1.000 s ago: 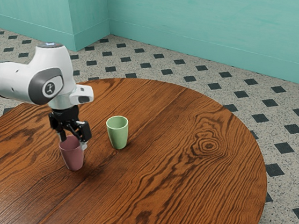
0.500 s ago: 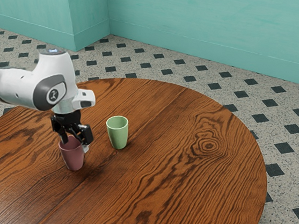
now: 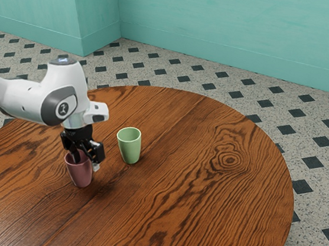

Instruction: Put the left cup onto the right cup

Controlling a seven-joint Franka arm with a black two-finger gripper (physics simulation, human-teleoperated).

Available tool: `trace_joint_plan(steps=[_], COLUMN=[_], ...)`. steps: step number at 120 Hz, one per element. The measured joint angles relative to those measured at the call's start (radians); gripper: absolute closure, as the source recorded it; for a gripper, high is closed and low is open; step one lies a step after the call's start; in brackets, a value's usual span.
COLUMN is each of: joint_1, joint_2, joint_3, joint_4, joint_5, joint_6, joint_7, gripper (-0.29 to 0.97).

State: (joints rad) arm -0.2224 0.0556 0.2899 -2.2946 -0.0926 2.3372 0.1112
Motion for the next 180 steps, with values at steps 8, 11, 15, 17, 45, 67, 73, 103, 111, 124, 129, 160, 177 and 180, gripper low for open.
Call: trace_joint_plan(steps=[8, 11, 15, 17, 45, 67, 73, 103, 111, 124, 129, 160, 177, 180], joint_1=[0.002, 0.002, 0.002, 0.001, -0.002, -0.002, -0.002, -0.002, -0.002, -0.003, -0.003, -0.002, -0.002, -0.002], joint_2=[0.002, 0.002, 0.002, 0.003, 0.013, 0.026, 0.026, 0.028, 0.029, 0.029, 0.029, 0.028, 0.026, 0.026], joint_3=[0.000, 0.000, 0.000, 0.000, 0.000, 0.000, 0.000, 0.000, 0.000, 0.001, 0.000, 0.001, 0.002, 0.002], joint_4=[0.000, -0.001, -0.001, -0.001, -0.001, -0.001, -0.001, -0.001, -0.001, -0.001, -0.001, -0.001, -0.001, -0.001], joint_5=[0.000, -0.001, -0.001, -0.001, -0.001, -0.001, -0.001, -0.011, -0.012, -0.012, -0.012, -0.008, -0.006, -0.006], joint_6=[0.001, 0.001, 0.001, 0.001, 0.009, 0.022, 0.025, 0.030, 0.030, 0.031, 0.031, 0.032, 0.030, 0.030], joint_7=[-0.001, -0.001, -0.002, -0.002, -0.005, -0.006, -0.007, -0.009, -0.009, -0.010, -0.011, -0.024, -0.030, -0.031], gripper=[0.23, 0.24, 0.26, 0.27, 0.36, 0.39, 0.40, 0.62, 0.67, 0.73, 0.74, 0.78, 0.79, 0.79])
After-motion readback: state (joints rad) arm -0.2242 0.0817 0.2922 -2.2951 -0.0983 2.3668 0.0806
